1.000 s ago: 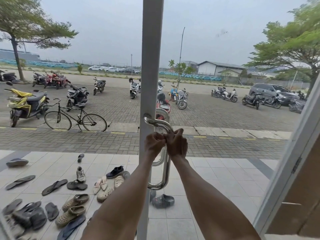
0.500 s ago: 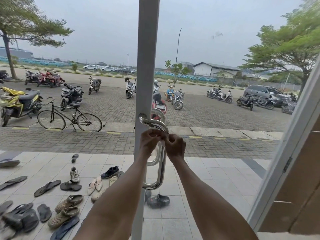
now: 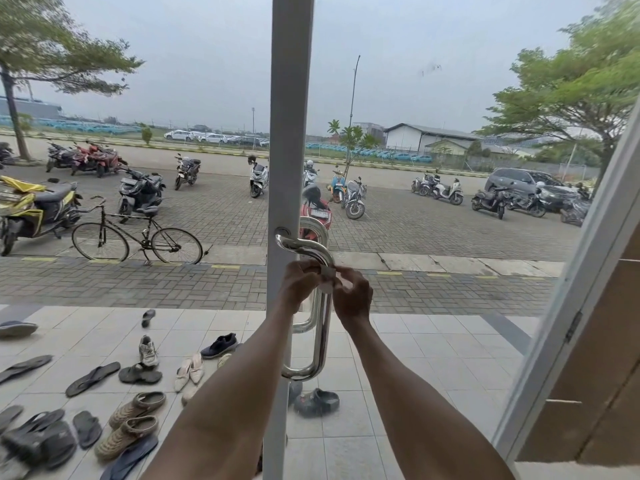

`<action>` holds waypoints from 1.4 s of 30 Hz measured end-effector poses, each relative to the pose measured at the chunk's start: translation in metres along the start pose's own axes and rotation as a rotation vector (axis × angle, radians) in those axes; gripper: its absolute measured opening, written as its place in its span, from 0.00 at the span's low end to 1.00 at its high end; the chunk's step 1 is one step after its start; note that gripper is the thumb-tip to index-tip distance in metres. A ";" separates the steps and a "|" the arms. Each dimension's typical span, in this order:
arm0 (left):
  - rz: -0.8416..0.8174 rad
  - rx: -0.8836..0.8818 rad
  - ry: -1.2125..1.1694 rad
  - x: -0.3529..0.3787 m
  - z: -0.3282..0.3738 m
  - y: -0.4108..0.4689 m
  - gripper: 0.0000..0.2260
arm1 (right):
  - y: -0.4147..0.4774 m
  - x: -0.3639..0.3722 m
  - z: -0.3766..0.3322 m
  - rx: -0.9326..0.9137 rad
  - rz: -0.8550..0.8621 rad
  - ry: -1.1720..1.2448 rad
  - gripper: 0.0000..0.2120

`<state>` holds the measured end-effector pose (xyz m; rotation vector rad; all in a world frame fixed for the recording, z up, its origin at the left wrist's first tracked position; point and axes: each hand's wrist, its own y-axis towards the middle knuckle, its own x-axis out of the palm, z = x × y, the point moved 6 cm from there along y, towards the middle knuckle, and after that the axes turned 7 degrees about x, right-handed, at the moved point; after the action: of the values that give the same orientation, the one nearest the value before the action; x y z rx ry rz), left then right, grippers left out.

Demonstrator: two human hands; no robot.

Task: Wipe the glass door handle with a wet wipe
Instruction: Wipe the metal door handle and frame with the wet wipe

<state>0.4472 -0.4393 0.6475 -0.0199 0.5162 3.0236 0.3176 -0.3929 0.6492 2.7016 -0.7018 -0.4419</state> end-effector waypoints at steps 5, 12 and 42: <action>-0.013 -0.024 0.008 -0.001 0.002 -0.002 0.10 | -0.008 -0.002 0.001 -0.068 0.043 0.028 0.15; -0.033 0.006 -0.035 0.002 0.013 0.001 0.09 | -0.009 -0.004 -0.008 -0.084 0.119 0.160 0.21; -0.037 0.065 0.162 0.010 -0.029 -0.006 0.10 | 0.041 0.015 -0.076 -0.305 -0.234 -0.374 0.17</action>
<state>0.4376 -0.4422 0.6177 -0.2701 0.6186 2.9827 0.3416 -0.4177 0.7300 2.4380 -0.3655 -1.0405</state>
